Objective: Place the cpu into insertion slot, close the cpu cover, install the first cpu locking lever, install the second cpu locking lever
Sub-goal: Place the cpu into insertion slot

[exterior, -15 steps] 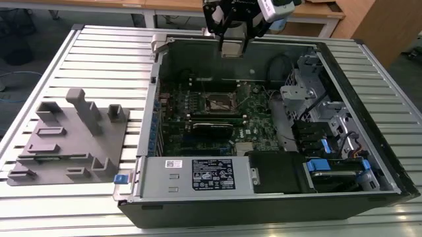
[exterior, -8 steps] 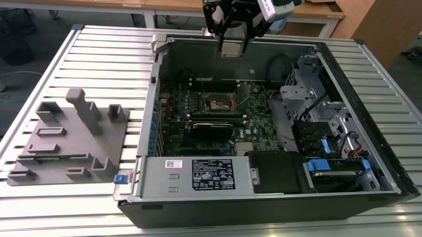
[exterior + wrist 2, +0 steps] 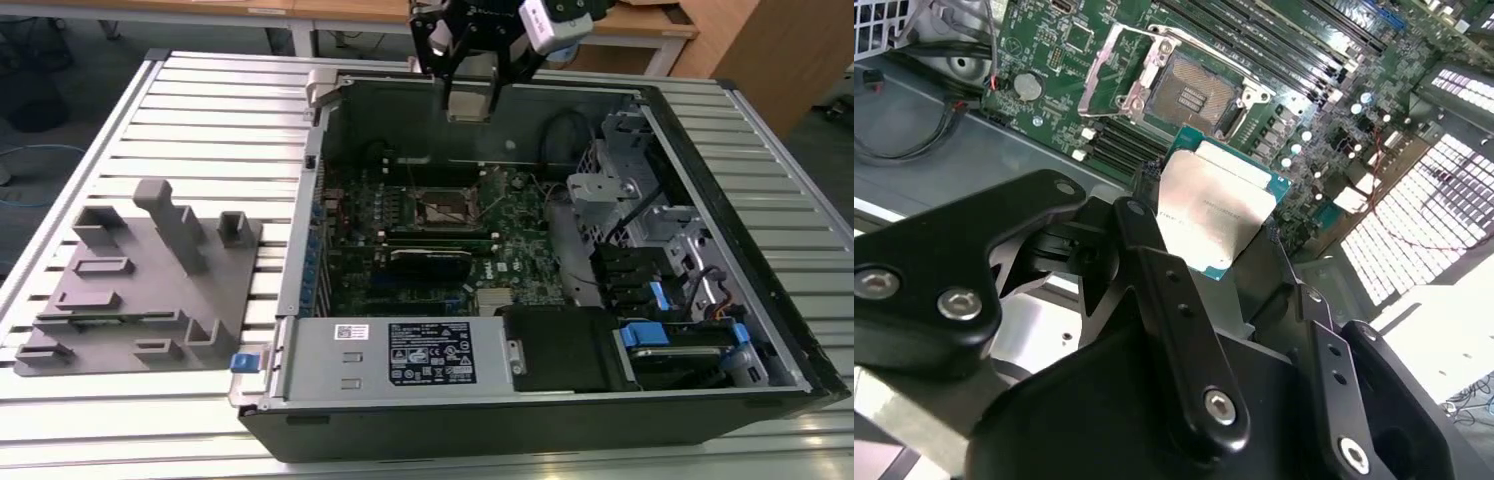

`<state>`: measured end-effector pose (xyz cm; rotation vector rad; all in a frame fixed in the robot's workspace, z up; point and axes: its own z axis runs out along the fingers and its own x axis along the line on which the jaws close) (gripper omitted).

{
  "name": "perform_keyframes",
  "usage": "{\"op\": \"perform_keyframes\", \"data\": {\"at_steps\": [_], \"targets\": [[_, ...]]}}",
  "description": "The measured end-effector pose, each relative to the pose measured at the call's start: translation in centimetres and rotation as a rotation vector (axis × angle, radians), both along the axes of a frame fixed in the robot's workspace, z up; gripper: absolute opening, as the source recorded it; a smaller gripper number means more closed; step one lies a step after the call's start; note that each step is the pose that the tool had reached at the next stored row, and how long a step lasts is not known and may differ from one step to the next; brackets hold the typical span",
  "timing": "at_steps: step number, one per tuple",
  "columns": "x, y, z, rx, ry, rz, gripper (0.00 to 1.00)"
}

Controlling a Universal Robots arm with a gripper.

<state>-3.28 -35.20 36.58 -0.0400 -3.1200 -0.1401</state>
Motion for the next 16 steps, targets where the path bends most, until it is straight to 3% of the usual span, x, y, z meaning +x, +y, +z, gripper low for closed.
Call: {"op": "perform_keyframes", "data": {"at_steps": [16], "targets": [[0.0, 0.0, -0.36, 0.0, 0.0, 0.0, 0.54]]}}
